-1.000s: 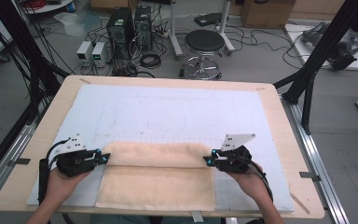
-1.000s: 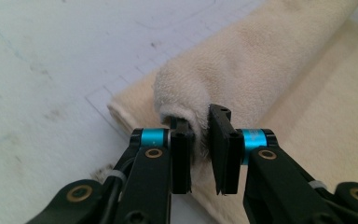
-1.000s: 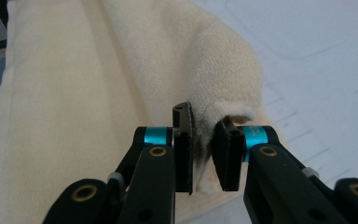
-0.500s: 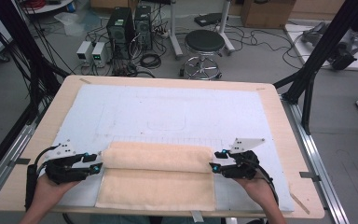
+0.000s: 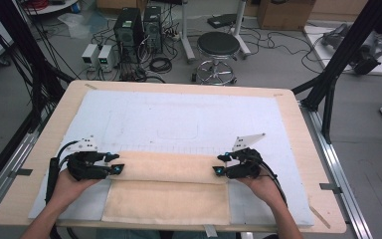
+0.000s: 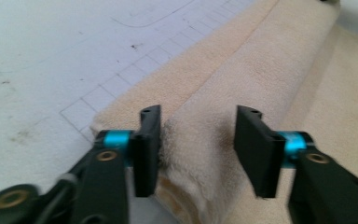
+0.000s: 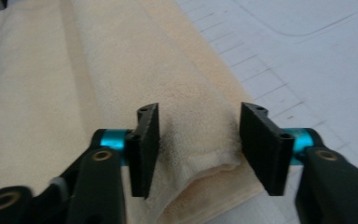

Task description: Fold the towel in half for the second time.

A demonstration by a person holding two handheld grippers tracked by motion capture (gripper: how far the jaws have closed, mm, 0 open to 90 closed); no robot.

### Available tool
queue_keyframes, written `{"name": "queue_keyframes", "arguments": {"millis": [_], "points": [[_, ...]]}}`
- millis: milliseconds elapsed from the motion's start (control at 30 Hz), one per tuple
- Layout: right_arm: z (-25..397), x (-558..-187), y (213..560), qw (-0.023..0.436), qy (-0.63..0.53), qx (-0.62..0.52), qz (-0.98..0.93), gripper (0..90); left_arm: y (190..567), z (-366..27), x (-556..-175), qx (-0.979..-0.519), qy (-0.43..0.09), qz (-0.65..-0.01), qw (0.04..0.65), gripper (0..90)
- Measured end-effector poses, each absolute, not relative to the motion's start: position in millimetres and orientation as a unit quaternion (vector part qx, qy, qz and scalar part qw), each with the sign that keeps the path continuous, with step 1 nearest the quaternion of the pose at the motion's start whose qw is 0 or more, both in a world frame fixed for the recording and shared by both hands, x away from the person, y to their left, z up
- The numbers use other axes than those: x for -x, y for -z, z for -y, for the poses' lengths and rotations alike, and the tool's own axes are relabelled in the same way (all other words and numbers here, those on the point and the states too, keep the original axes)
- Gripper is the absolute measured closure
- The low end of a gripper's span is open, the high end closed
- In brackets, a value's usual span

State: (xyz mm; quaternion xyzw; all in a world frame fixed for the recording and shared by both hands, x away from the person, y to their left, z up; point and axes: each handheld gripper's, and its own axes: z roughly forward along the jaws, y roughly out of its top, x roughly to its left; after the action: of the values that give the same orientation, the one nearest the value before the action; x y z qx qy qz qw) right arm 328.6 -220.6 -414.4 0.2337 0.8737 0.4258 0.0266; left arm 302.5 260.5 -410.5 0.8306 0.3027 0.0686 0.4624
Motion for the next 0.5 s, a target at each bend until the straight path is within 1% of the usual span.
{"name": "queue_keyframes", "arguments": {"millis": [33,67,133,267,500], "points": [[219.9,-328.0,414.4,0.023,-0.425,-0.223,-0.877,66.4,411.0,-261.0,-301.4,-0.833,-0.061,-0.294,0.465,67.1],[219.1,-325.6,412.9,0.026,-0.426,-0.215,-0.879,71.1,410.6,-261.0,-299.5,-0.834,-0.064,-0.293,0.463,72.8],[219.5,-321.6,408.7,0.035,-0.434,-0.205,-0.876,78.3,408.5,-263.3,-295.6,-0.835,-0.068,-0.286,0.466,78.0],[222.3,-309.2,398.5,0.045,-0.446,-0.192,-0.873,81.9,401.5,-269.1,-281.9,-0.829,-0.075,-0.271,0.484,79.6],[226.1,-276.3,381.2,0.06,-0.461,-0.158,-0.871,83.2,394.2,-276.3,-245.3,-0.825,-0.087,-0.246,0.501,81.0]]}}
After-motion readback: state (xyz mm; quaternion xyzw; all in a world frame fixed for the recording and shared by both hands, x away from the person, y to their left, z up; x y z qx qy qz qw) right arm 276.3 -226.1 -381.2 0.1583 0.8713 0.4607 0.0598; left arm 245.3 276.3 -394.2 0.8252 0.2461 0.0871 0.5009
